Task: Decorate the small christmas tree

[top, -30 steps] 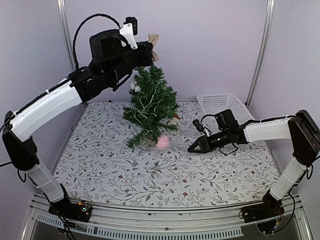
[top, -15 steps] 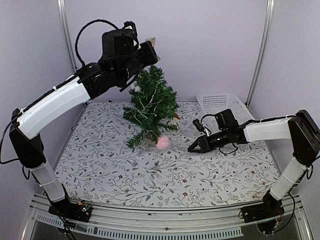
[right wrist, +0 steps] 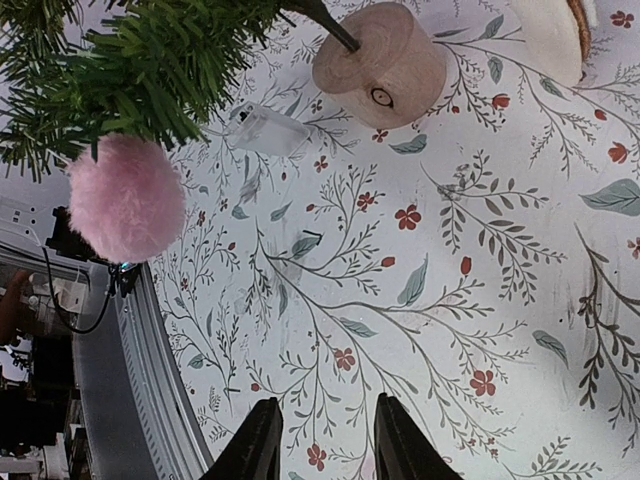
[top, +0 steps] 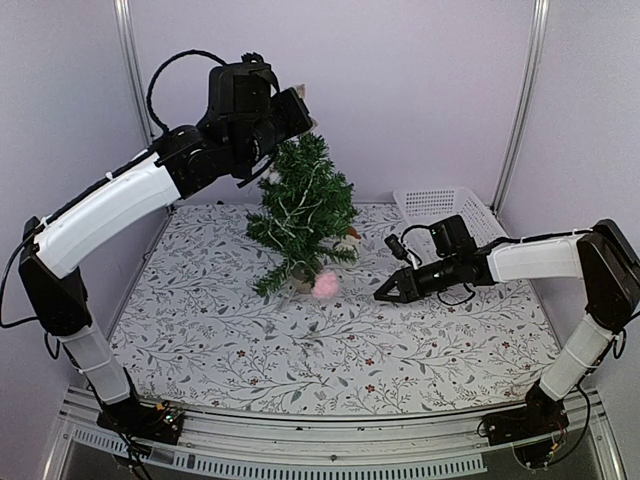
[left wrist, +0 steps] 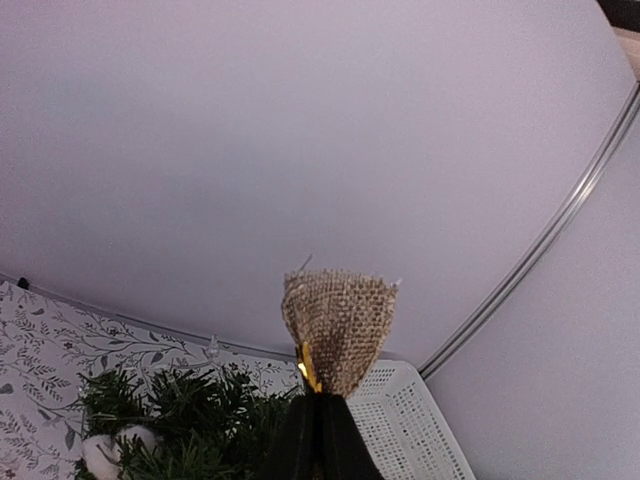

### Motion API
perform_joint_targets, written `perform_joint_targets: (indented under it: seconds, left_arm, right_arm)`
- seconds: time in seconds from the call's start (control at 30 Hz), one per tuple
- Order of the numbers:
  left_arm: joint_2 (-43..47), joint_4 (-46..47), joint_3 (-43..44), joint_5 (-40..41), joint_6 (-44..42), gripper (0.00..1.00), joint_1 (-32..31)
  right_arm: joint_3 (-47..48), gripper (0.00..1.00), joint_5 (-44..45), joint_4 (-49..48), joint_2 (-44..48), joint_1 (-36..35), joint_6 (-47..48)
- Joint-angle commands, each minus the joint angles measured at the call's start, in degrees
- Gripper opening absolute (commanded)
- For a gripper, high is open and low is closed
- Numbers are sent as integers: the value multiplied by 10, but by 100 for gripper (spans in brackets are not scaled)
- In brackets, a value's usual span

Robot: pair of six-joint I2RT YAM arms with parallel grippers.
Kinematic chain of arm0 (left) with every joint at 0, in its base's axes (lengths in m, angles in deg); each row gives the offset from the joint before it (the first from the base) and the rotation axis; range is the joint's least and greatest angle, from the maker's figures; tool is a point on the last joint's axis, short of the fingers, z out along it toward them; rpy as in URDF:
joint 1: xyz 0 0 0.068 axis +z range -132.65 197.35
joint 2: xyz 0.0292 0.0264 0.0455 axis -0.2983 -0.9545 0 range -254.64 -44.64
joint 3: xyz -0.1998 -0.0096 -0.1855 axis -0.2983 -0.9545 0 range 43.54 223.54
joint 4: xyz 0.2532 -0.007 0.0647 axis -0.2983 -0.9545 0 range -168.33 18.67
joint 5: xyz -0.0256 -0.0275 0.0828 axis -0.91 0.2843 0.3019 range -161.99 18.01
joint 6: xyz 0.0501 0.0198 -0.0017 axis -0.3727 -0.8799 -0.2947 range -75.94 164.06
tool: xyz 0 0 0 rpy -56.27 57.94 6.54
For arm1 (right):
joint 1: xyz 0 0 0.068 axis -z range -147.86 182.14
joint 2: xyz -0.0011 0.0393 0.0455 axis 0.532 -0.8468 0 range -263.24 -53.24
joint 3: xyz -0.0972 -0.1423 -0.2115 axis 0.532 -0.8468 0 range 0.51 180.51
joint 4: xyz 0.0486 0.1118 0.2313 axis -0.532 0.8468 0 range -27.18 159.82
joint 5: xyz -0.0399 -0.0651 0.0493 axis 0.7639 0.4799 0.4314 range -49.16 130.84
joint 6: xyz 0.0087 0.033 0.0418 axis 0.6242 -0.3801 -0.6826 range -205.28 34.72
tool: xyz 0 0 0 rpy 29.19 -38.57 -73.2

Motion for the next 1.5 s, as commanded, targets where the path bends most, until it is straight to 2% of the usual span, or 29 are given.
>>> perform_joint_targets:
  seconds: [0.0,0.23,0.47,0.8,0.9,1.0,1.13,1.2,1.23,1.27,1.4,1.47]
  left_arm:
    - [-8,-23,13,11,10,6,8]
    - [-15,-39,26,18,14,23,12]
    - [-9,-20,21,14,-3,26,14]
    - [59,132,-64,-38,-141,50,-3]
    - [99,179,-100,-59,-181,52,-4]
    - [143,200,-143,-62,-204,59,1]
    - [189,125,-157,-74,-179,70,37]
    - [211,74,-166,-95,-146,84,73]
    - [223,53,-176,-108,-129,96,93]
    - [233,29,-184,-121,-112,99,117]
    - [248,-90,-191,-198,-50,99,220]
    - [250,-129,-208,-239,-44,99,265]
  right_arm:
    - [10,35,-1,-7,-3,3,1]
    - [8,36,0,-7,-1,3,1]
    - [9,37,-1,-9,-2,3,1]
    - [9,37,3,-24,26,3,3]
    - [8,38,8,-28,44,3,3]
    - [8,38,18,-28,64,4,3]
    - [5,38,46,-28,107,9,3]
    - [2,39,56,-28,135,15,3]
    - [1,40,62,-28,146,19,3]
    - [1,40,69,-28,161,24,3]
    - [6,46,91,-27,216,54,-9]
    - [12,53,101,-20,240,72,-15]
